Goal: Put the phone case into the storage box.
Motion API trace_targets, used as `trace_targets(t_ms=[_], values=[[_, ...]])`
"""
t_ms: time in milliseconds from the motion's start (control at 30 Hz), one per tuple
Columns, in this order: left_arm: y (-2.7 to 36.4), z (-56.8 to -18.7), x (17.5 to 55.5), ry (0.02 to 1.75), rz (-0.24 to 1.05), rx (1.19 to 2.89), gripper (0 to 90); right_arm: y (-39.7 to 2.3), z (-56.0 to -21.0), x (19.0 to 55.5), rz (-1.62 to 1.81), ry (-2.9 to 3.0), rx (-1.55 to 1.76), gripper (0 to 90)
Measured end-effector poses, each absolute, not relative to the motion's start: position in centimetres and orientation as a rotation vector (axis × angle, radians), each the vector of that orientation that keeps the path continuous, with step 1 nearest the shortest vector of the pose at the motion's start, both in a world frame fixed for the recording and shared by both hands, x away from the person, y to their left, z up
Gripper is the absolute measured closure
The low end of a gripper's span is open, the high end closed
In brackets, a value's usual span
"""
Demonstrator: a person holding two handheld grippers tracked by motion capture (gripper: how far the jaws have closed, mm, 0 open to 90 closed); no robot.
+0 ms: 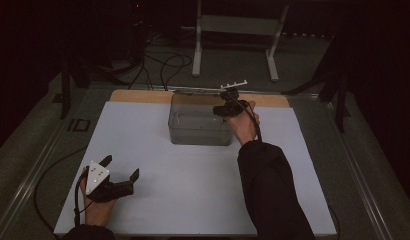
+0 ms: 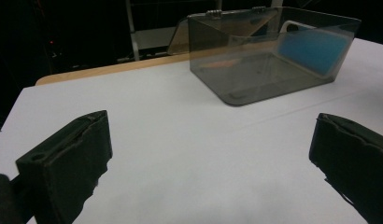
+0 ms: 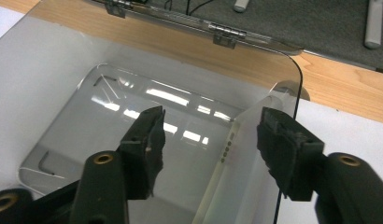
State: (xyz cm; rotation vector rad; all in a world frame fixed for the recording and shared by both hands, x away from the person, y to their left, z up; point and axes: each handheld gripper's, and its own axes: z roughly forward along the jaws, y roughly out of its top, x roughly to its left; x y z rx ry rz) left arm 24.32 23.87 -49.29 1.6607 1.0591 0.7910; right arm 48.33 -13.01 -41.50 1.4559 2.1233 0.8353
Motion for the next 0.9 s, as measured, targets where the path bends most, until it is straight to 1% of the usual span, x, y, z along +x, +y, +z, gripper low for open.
trace_targets(t_ms=[67, 200, 267, 400, 700, 900], values=[[23.9, -49.3, 24.3, 1.059, 0.79, 1.66, 0.3, -13.1, -41.5, 48.2, 0.856, 2.13, 1.446, 37.1], [23.8, -49.3, 24.3, 1.059, 0.79, 1.659, 0.3, -13.2, -41.3, 48.0, 0.891, 2.138, 1.433, 34.0], [23.8, -49.3, 24.3, 1.059, 0.79, 1.659, 0.3, -13.3, -41.3, 47.9, 0.925, 2.154, 1.426, 29.7], [23.9, -49.3, 24.3, 1.059, 0.79, 1.66, 0.3, -13.4, -41.3, 47.6, 0.945, 2.159, 1.407, 27.5], [23.9, -49.3, 24.3, 1.06, 0.791, 1.659, 0.3, -13.9, -41.2, 46.5, 0.997, 2.141, 1.344, 14.5], [23.7, -49.3, 24.4, 1.059, 0.792, 1.662, 0.3, -14.4, -41.4, 45.6, 0.987, 2.133, 1.298, 11.3]])
